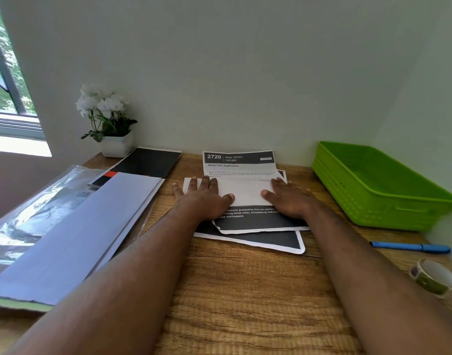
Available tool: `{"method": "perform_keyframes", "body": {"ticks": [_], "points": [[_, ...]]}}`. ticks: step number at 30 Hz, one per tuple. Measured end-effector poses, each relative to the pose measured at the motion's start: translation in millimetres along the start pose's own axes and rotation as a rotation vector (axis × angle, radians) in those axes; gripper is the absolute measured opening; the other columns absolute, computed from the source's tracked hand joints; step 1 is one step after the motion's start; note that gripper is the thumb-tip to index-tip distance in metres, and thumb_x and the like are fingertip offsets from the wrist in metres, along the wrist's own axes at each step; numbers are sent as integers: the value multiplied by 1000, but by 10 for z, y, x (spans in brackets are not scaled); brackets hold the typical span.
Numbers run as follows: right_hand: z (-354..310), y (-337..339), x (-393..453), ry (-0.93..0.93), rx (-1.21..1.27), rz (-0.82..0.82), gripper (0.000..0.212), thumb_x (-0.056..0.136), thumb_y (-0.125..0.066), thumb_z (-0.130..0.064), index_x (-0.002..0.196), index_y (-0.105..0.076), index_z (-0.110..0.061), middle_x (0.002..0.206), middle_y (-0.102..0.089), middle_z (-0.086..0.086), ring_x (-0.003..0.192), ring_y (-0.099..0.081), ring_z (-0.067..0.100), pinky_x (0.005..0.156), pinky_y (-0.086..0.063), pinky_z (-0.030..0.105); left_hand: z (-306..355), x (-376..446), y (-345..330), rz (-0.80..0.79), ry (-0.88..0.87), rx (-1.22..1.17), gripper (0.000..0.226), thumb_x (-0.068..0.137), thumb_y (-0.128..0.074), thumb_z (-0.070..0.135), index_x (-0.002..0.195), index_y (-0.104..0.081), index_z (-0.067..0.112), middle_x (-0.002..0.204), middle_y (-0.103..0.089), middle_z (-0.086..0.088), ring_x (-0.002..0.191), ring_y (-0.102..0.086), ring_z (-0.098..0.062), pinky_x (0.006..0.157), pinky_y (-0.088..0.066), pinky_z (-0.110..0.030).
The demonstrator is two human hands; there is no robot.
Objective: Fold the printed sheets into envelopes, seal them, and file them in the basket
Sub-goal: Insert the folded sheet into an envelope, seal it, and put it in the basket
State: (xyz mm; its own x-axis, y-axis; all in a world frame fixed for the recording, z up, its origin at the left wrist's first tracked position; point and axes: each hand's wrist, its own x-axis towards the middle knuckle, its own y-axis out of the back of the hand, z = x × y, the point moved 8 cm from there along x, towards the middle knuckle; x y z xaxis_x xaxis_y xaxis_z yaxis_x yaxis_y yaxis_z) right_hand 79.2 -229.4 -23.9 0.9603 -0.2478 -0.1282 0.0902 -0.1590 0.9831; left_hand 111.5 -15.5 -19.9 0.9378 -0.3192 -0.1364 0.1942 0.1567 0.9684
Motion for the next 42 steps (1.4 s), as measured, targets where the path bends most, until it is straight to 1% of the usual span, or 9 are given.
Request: {"method": "perform_keyframes", "body": {"ticks": [10, 16, 22, 26, 29, 32, 35, 38, 42], "points": [[-41, 34, -87, 1, 13, 54, 70, 94, -16, -67, 153, -7, -31, 162, 2, -8, 149, 2, 23, 116, 1, 57, 38, 22, 299, 190, -71, 66, 96, 75, -44, 84, 151, -23, 30, 159, -24, -9, 148, -17, -31, 103, 23, -67], [26, 86, -79, -40, 49, 141, 76, 89, -24, -73, 152, -15, -31, 162, -7, 3, 148, -8, 26, 118, -8, 51, 24, 17, 349, 218, -49, -36, 70, 75, -57, 77, 125, -56, 29, 142, -49, -5, 136, -34, -29, 109, -15, -59], [31, 106, -108, -49, 108, 169, 79, 88, -29, -73, 151, -21, -27, 160, -16, 5, 147, -14, 25, 118, -13, 47, 32, 15, 336, 213, -39, 6, 89, 67, -57, 84, 136, -45, 28, 141, -49, -8, 132, -39, -32, 106, -23, -54], [47, 142, -109, -51, 157, 235, 77, 88, -30, -72, 148, -30, -24, 156, -29, 6, 144, -25, 24, 115, -21, 46, -6, -7, 404, 227, -24, -56, 64, 70, -63, 77, 108, -58, 25, 110, -60, 2, 110, -52, -24, 93, -28, -46], [89, 203, -104, -38, 322, 305, 73, 85, -32, -73, 140, -43, -25, 144, -46, 5, 133, -42, 25, 109, -34, 44, -55, -26, 533, 285, -80, -312, 38, 76, -76, 52, 73, -57, 19, 80, -59, 2, 74, -55, -15, 65, -37, -28], [120, 369, -152, -20, 536, 451, 74, 74, -30, -78, 114, -60, -24, 118, -64, 2, 111, -58, 24, 93, -46, 37, -129, -87, 687, 331, -141, -734, 41, 82, -76, 31, 58, -46, 17, 60, -49, 1, 53, -44, -15, 50, -31, -24], [57, 563, -295, 72, 1025, 570, 54, 80, -53, -65, 100, -66, -17, 104, -69, -3, 99, -63, 15, 89, -49, 33, -211, -145, 772, 389, -158, -1325, 23, 91, -68, 25, 75, -57, 12, 76, -65, -7, 70, -61, -23, 62, -52, -32], [-337, 522, -438, 227, 1382, 276, 15, 88, -65, -35, 98, -68, -23, 99, -72, -3, 97, -65, 16, 92, -47, 37, -141, -161, 744, 354, -234, -1846, 7, 96, -58, 9, 103, -58, 7, 105, -70, -12, 97, -68, -29, 84, -57, -48], [-717, 356, -484, 259, 1626, 26, 20, 84, -69, -15, 104, -64, -16, 99, -74, 6, 91, -70, 26, 87, -53, 39, -24, -176, 658, 283, -284, -1976, 34, 93, -57, -2, 124, -52, 8, 121, -66, -14, 110, -65, -34, 88, -56, -51]]}}
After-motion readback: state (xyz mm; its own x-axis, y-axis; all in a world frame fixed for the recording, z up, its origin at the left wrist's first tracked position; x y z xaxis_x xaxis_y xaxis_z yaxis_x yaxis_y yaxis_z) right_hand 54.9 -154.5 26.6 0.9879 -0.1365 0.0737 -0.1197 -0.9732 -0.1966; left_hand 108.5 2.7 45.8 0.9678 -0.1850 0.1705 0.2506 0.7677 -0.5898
